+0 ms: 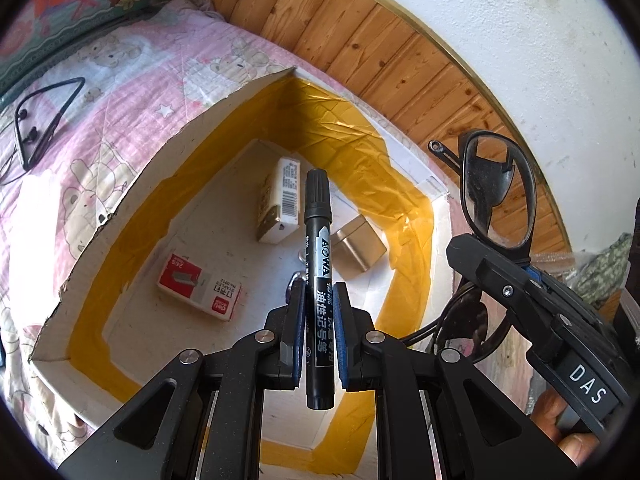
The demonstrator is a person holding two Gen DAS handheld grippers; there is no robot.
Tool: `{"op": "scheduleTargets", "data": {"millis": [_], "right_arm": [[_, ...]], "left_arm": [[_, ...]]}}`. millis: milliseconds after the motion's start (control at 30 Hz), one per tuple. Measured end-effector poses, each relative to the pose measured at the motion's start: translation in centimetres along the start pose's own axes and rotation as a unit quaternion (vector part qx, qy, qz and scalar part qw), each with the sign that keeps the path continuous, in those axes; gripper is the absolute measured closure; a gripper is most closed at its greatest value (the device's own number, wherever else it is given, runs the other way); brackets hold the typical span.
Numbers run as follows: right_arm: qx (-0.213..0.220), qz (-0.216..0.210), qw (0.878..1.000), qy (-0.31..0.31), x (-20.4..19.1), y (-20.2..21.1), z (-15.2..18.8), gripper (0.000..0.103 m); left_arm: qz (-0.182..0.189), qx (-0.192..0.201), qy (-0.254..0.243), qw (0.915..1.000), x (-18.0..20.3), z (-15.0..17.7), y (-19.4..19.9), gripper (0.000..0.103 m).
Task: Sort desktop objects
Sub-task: 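Lift and carry the marker with the left tool while the right tool carries the glasses over the box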
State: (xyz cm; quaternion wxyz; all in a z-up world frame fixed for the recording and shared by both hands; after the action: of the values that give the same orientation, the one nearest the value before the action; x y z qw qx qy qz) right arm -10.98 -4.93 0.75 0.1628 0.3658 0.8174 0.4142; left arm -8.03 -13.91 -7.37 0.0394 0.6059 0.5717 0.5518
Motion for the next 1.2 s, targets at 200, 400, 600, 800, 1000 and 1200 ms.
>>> {"op": "scheduleTargets", "data": {"millis": [200, 400, 600, 800, 1000, 1200], "right_arm": [[-0.009, 0.007, 1.000, 0.019, -0.7, -1.6, -1.0, 0.076], [-0.023, 0.014, 0.999, 0.031, -0.8, -3.2, -1.9, 0.076], [-0.045, 0.008, 0.999, 0.014, -0.5, -5.3, -2.9, 0.076], [-0.078, -0.006, 0.997, -0.020, -0.4, -7.7, -3.5, 0.076], [-0.109, -0.005, 0.993, -0.044, -0.3, -10.0, -3.6, 0.076], [-0.135, 0.000, 0.989, -0.055, 0.2, -12.1, -3.9, 0.076]], "left_arm": [[0.004, -0.005, 0.032, 0.9995, -1.2, -0.2, -0.4, 0.090], [0.009, -0.011, 0.069, 0.9975, -2.5, -0.1, -0.7, 0.090], [0.014, -0.024, 0.078, 0.9965, -2.6, 0.2, -1.4, 0.090], [-0.007, -0.030, 0.078, 0.9965, -2.8, 0.3, -2.0, 0.090], [-0.030, -0.032, 0.059, 0.9973, -2.5, 0.4, -2.2, 0.090], [-0.050, -0.035, 0.041, 0.9973, -2.2, 0.5, -2.4, 0.090]]}}
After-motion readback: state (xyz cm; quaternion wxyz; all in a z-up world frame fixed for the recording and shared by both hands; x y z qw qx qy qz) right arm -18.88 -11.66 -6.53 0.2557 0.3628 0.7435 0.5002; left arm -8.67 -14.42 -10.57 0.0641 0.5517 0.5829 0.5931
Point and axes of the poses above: each gripper's, at about its wrist camera, not at the fingertips, and y roughly against the way its jaws point, x to its right, z to its underside, the point moved 4 cm from there along -y, roughly the way its jaws point, and after that the axes turned 10 degrees about z, right-handed, at the moved point
